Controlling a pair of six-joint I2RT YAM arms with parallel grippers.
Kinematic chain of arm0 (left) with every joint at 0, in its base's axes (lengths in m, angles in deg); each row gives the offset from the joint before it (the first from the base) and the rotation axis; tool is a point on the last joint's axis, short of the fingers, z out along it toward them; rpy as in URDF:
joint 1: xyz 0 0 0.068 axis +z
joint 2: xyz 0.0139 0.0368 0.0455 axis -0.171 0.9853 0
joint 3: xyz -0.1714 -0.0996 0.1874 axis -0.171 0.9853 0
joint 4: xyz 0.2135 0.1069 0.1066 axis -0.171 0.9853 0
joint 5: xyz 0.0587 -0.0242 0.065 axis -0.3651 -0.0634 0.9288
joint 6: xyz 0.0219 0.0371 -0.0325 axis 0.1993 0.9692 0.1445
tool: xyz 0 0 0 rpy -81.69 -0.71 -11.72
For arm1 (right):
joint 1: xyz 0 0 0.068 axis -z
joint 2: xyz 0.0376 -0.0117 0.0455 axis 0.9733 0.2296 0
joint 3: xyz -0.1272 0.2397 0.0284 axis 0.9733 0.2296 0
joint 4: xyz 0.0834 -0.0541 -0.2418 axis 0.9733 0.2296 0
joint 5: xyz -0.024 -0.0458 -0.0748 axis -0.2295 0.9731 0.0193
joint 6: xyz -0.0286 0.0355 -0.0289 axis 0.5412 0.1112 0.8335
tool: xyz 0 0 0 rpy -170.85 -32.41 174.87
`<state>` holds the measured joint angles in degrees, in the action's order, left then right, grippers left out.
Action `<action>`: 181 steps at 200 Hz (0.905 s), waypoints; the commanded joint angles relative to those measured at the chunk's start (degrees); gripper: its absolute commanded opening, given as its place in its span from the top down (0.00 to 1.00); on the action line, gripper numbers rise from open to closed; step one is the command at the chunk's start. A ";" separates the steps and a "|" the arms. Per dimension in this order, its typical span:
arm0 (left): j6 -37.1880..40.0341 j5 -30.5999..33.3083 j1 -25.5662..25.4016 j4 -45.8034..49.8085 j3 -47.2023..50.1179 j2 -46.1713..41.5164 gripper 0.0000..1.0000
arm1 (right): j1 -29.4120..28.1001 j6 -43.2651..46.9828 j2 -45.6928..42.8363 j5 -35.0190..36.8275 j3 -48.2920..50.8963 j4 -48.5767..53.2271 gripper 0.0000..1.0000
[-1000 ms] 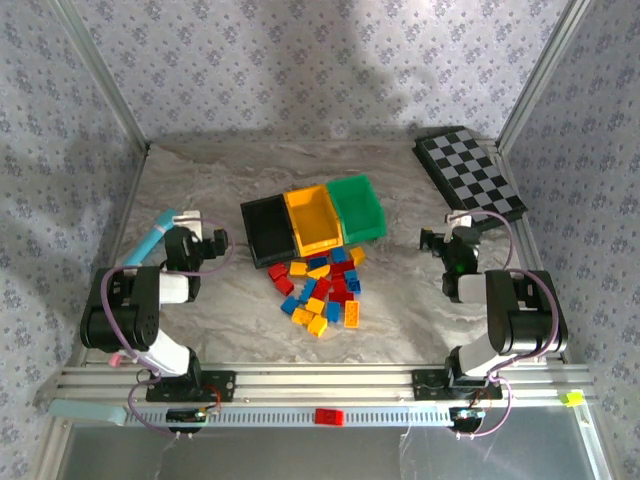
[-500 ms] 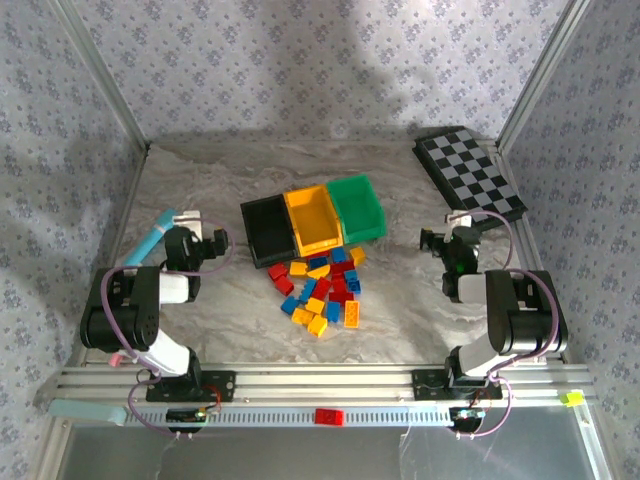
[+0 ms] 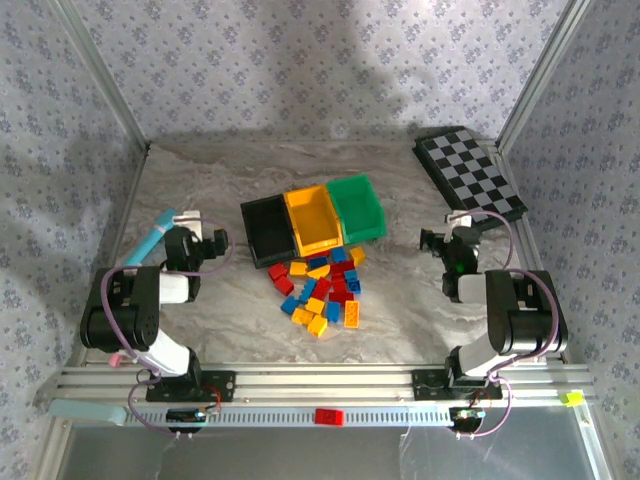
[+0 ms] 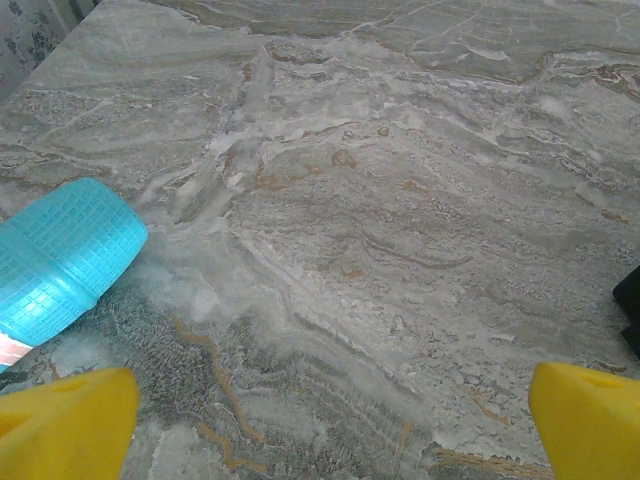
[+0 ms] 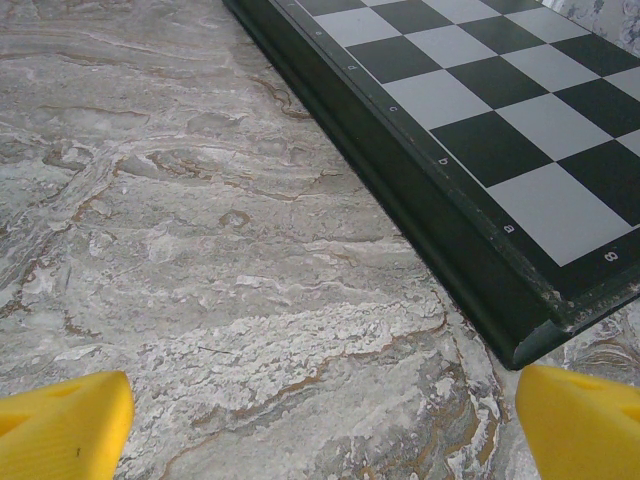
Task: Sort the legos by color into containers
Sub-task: Pick up the lego from the bottom-center of the table.
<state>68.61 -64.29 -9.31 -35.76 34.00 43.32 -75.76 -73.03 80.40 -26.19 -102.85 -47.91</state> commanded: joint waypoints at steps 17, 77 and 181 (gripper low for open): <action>0.80 -1.01 0.30 -0.23 -1.25 -0.66 0.00 | -0.18 -0.50 0.12 1.02 -0.68 -1.32 0.00; 0.88 -1.01 0.33 -0.23 -1.25 -0.63 0.00 | -0.24 -0.50 0.07 1.03 -0.61 -1.32 0.00; 0.67 5.02 -3.34 14.87 -4.00 -10.70 0.00 | -4.64 -1.32 -13.12 8.70 -1.34 12.23 0.00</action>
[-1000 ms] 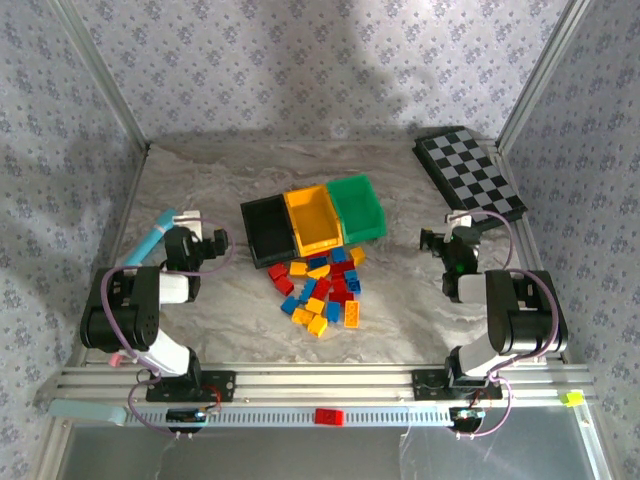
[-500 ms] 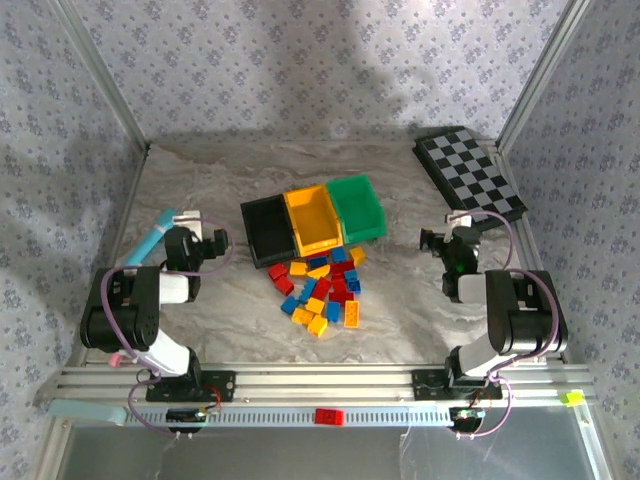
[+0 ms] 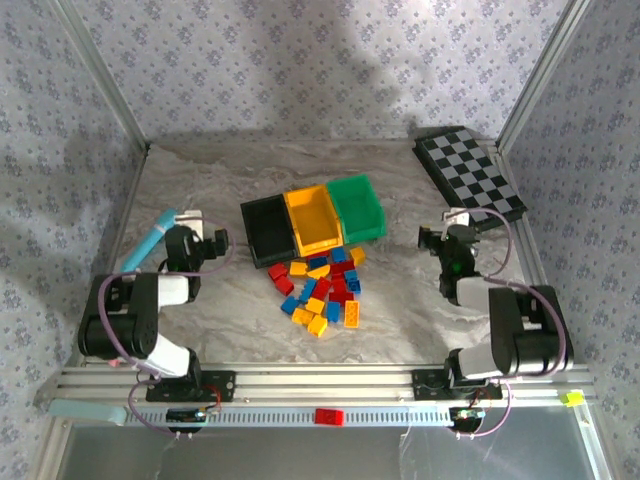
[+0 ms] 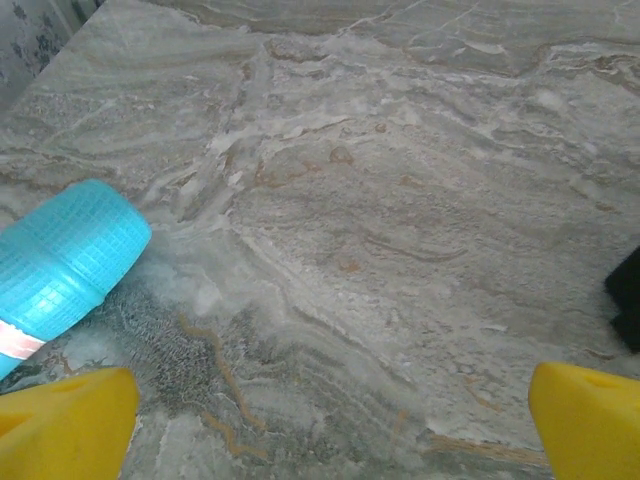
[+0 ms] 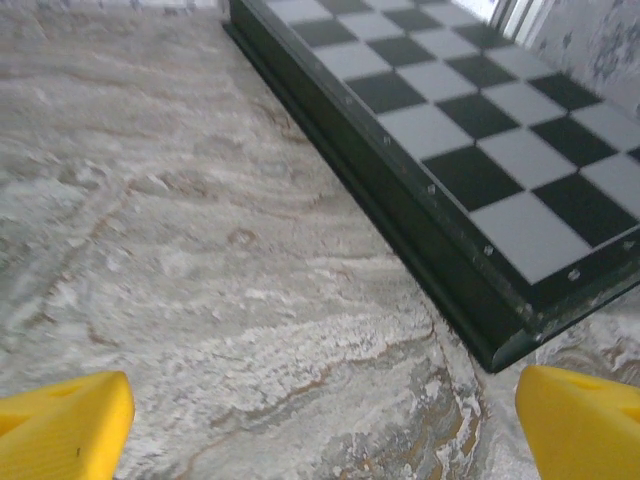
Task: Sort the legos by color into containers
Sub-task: Pick up the lego from the bottom-center of the table.
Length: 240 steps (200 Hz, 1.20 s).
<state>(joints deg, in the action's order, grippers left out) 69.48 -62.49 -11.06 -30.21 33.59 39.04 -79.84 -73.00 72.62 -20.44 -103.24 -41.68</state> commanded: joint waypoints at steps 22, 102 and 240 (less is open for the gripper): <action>-5.72 5.26 -1.59 23.13 -8.40 -10.39 0.00 | -0.14 -6.45 -11.99 1.33 -3.02 17.92 0.00; -26.24 -9.92 -2.49 31.59 -6.81 -21.55 0.00 | -2.27 -23.51 -22.88 -24.92 -11.07 51.23 0.00; -20.45 -2.34 -20.76 29.99 -7.75 -18.71 0.00 | -54.54 -45.77 -8.94 -2.48 -19.38 70.17 0.17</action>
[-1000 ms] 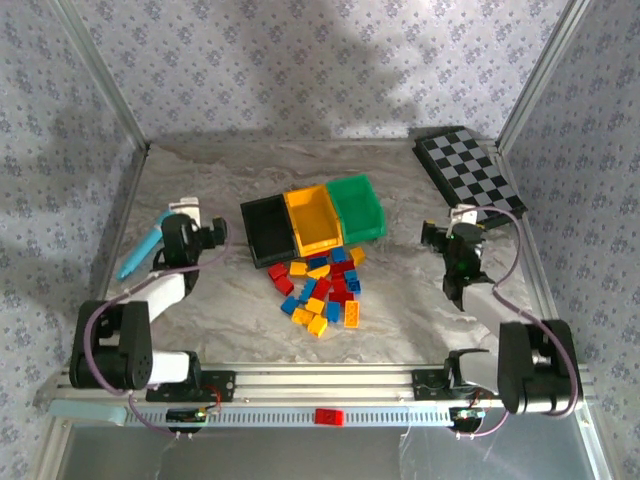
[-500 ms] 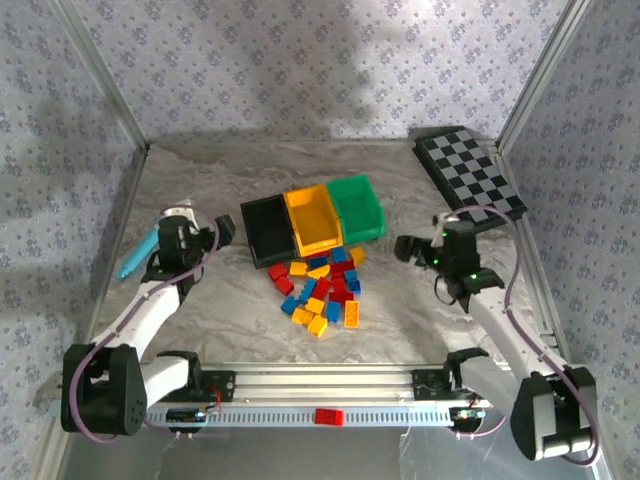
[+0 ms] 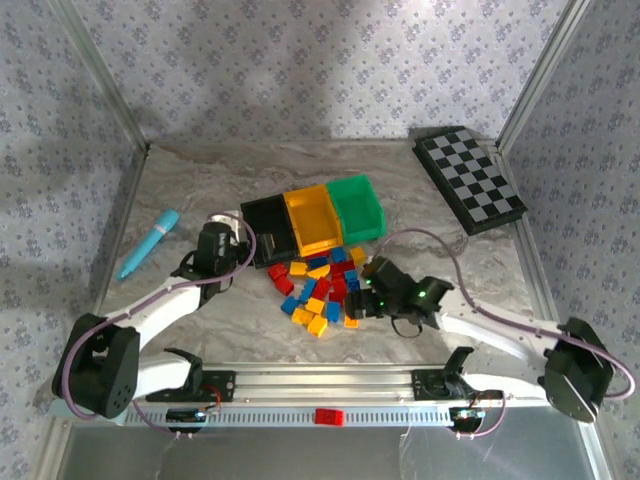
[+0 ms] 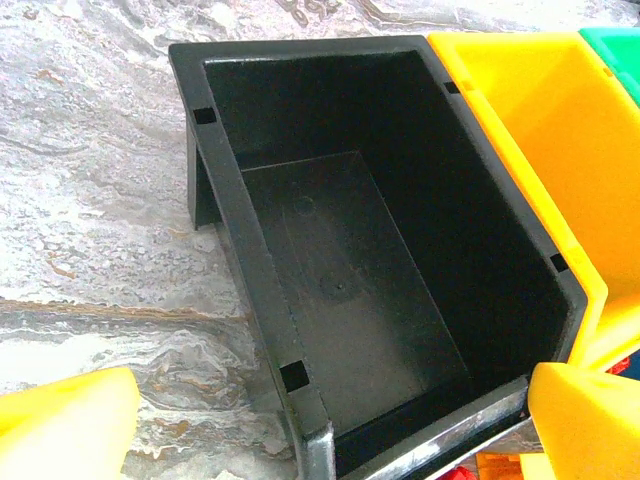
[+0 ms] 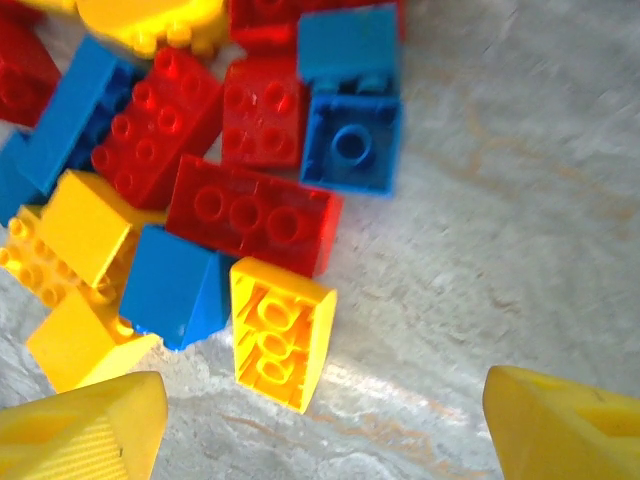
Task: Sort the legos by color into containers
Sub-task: Pick up the lego from the bottom-center of the table.
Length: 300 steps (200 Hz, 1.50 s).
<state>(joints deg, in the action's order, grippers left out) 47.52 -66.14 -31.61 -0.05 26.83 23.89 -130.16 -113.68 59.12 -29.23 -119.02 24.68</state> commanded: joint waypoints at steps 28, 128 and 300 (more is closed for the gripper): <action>2.13 5.59 -0.06 0.76 0.81 -7.16 0.00 | -6.50 -5.70 12.06 6.40 -7.38 2.76 0.23; 1.23 5.56 0.23 1.14 0.47 -6.00 0.00 | -6.66 -8.99 18.78 6.57 -6.19 0.41 0.52; 1.14 7.57 0.58 2.12 0.83 -7.71 0.00 | -7.27 -11.31 15.17 3.16 -6.97 3.54 0.44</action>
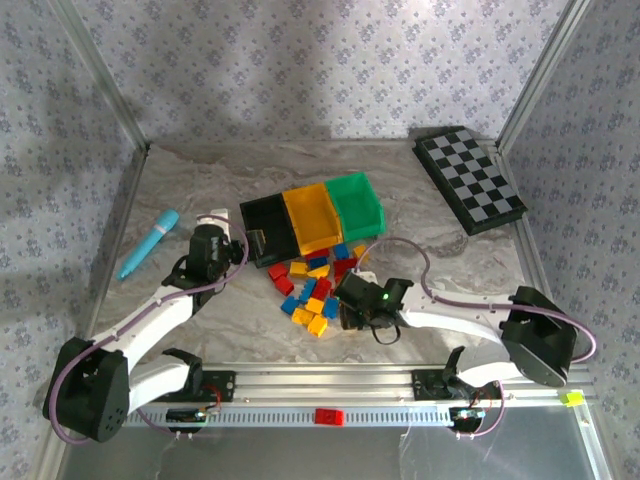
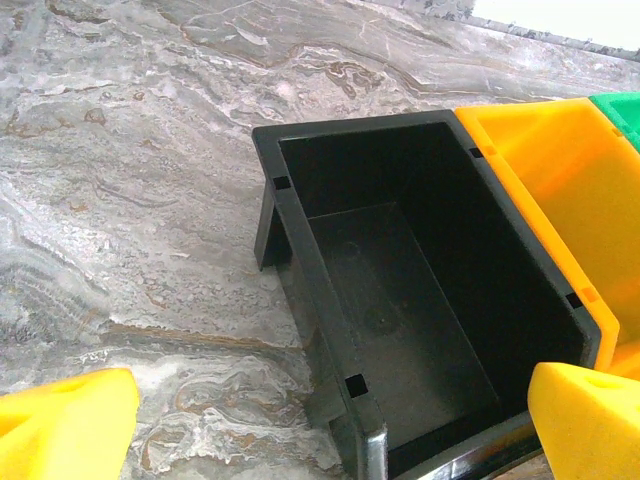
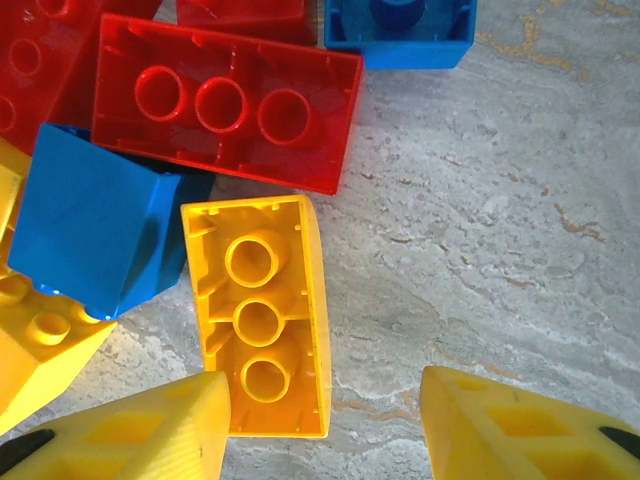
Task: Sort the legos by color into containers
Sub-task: Pick up the lego from the bottom-center of the table.
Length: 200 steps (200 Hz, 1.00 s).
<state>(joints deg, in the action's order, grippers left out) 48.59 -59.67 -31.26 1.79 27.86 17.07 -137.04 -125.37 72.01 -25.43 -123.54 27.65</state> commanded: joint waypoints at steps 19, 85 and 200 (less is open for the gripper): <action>0.07 0.85 0.27 0.63 -0.16 -1.43 0.00 | -0.09 0.60 4.49 -1.47 -2.20 -0.54 0.44; -0.09 2.12 0.62 0.80 0.19 -2.01 0.00 | -0.04 3.03 10.70 -3.73 -5.53 -2.39 0.47; -0.46 1.93 1.02 0.47 0.23 -0.98 0.00 | 6.53 7.24 -0.41 -0.61 -8.21 1.37 0.78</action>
<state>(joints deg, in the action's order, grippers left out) 48.41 -58.21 -30.51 2.69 28.19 15.93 -134.27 -121.02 76.62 -28.27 -128.37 26.58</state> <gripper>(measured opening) 0.994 0.247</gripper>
